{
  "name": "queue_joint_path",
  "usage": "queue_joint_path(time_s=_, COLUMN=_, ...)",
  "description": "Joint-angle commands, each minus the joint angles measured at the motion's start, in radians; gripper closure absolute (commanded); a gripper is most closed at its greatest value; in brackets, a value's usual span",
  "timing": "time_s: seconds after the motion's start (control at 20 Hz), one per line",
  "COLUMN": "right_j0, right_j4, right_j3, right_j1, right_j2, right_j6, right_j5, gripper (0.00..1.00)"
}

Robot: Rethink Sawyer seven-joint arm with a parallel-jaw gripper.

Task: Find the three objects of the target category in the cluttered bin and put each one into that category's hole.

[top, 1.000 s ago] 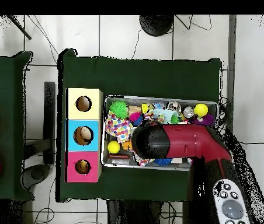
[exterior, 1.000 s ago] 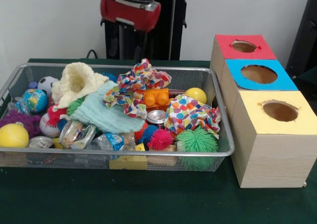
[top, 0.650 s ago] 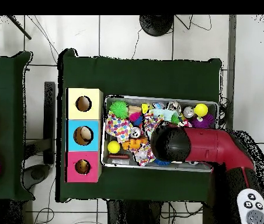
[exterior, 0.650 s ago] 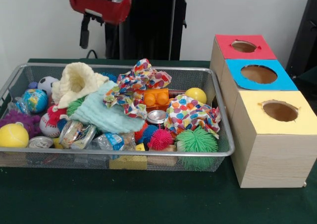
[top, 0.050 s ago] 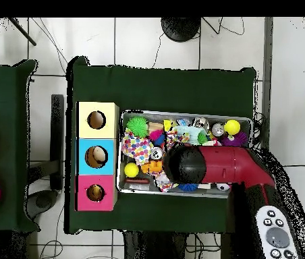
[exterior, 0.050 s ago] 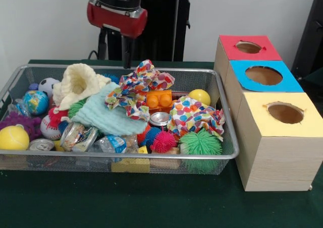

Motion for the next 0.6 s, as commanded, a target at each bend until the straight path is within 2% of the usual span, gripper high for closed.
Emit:
queue_joint_path(time_s=0.05, right_j0=0.023, right_j4=0.021, right_j3=0.062, right_j1=0.032, right_j2=0.030, right_j6=0.048, right_j5=-0.029, gripper=0.00)
queue_joint_path(time_s=0.2, right_j0=0.062, right_j4=0.020, right_j3=0.064, right_j1=0.053, right_j2=0.006, right_j6=0.110, right_j5=-0.070, gripper=0.00)
queue_joint_path(time_s=0.5, right_j0=0.136, right_j4=0.054, right_j3=0.019, right_j1=0.074, right_j2=-0.023, right_j6=0.170, right_j5=-0.041, gripper=0.00)
queue_joint_path(time_s=0.6, right_j0=0.150, right_j4=0.058, right_j3=0.002, right_j1=0.102, right_j2=-0.033, right_j6=0.184, right_j5=-0.063, gripper=0.00)
